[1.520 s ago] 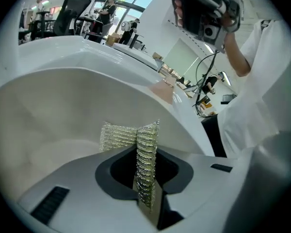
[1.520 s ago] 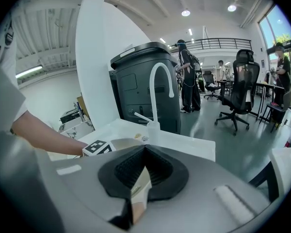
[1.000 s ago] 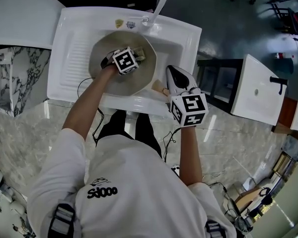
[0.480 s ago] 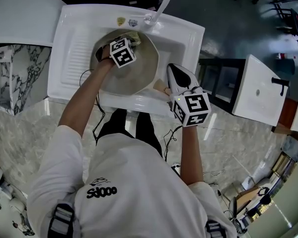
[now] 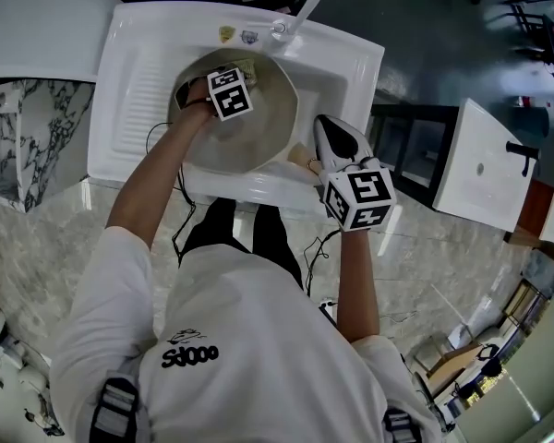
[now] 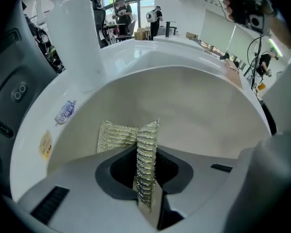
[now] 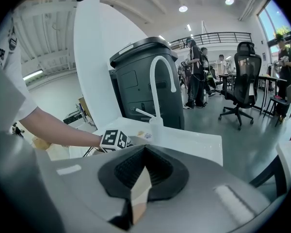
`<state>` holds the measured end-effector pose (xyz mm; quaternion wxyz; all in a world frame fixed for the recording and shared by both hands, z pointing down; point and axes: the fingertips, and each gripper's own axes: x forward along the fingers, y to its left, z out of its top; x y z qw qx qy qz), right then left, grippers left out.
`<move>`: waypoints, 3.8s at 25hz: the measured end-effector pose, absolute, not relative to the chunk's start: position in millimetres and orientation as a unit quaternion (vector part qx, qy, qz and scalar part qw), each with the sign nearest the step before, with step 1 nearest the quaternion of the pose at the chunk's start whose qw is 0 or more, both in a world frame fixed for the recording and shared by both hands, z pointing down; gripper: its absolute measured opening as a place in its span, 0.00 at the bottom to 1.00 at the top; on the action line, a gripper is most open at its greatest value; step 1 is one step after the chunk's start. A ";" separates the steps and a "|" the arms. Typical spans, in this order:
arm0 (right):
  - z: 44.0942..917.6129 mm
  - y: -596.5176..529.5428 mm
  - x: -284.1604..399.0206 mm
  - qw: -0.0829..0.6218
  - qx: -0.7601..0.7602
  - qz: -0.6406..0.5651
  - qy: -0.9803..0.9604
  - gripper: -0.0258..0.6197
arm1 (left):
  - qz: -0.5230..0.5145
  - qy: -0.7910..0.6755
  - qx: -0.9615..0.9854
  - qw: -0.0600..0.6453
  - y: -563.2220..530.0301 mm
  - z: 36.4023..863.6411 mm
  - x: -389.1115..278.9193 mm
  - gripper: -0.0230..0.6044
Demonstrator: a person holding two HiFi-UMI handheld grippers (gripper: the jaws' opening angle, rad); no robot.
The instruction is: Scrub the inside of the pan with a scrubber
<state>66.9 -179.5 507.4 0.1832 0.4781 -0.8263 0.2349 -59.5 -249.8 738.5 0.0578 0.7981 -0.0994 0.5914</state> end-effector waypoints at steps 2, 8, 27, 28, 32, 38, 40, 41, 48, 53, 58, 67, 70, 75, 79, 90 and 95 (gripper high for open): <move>509.0 -178.9 66.7 0.185 0.479 0.236 -0.825 0.05 | 0.595 -0.088 0.796 0.063 -243.4 738.8 -59.6 0.14; 507.0 -179.8 64.4 0.186 0.479 0.235 -0.825 0.05 | 0.622 -0.027 0.781 0.047 -216.6 736.6 -66.0 0.14; 507.6 -167.6 51.3 0.193 0.471 0.237 -0.827 0.05 | 0.629 0.190 0.733 0.175 -95.4 733.3 -96.8 0.14; 508.2 -166.1 51.8 0.194 0.472 0.238 -0.827 0.05 | 0.631 0.195 0.730 0.173 -93.2 734.1 -97.3 0.14; 511.1 -161.4 53.3 0.200 0.474 0.240 -0.823 0.05 | 0.646 0.237 0.706 0.170 -81.8 732.0 -103.6 0.14; 512.1 -156.9 50.5 0.200 0.473 0.243 -0.823 0.05 | 0.678 0.260 0.670 0.156 -83.2 732.1 -118.4 0.14; 512.4 -156.3 50.5 0.197 0.472 0.247 -0.823 0.05 | 0.693 0.247 0.664 0.135 -91.1 737.9 -122.0 0.14; 512.3 -156.5 50.8 0.195 0.473 0.249 -0.823 0.05 | 0.698 0.242 0.662 0.126 -94.7 739.8 -123.2 0.14; 514.9 -157.6 54.8 0.193 0.478 0.255 -0.818 0.05 | 0.701 0.206 0.674 0.112 -123.8 741.0 -128.9 0.14; 517.9 -157.6 50.2 0.193 0.472 0.261 -0.820 0.05 | 0.719 0.124 0.680 0.079 -174.0 744.9 -136.4 0.14; 518.9 -156.0 44.0 0.196 0.465 0.261 -0.823 0.05 | 0.717 0.054 0.694 0.046 -198.8 740.4 -123.9 0.14; 520.7 -156.8 50.3 0.196 0.469 0.267 -0.819 0.05 | 0.733 -0.037 0.669 -0.118 -253.2 732.6 -117.4 0.14; 522.4 -155.5 48.7 0.196 0.465 0.270 -0.820 0.05 | 0.742 -0.040 0.651 -0.154 -257.9 725.7 -121.3 0.14; 518.8 -156.9 44.6 0.191 0.457 0.267 -0.827 0.05 | 0.775 -0.012 0.624 -0.102 -242.8 725.6 -147.2 0.14; 515.0 -157.0 41.4 0.189 0.450 0.260 -0.834 0.05 | 0.803 0.031 0.594 -0.043 -216.9 721.9 -169.8 0.14; 505.3 -148.6 49.1 0.180 0.449 0.254 -0.838 0.05 | 0.802 0.168 0.556 0.138 -128.1 708.7 -186.1 0.14; 496.0 -141.3 52.0 0.180 0.449 0.247 -0.840 0.05 | 0.752 0.222 0.584 0.210 -92.0 689.2 -167.0 0.14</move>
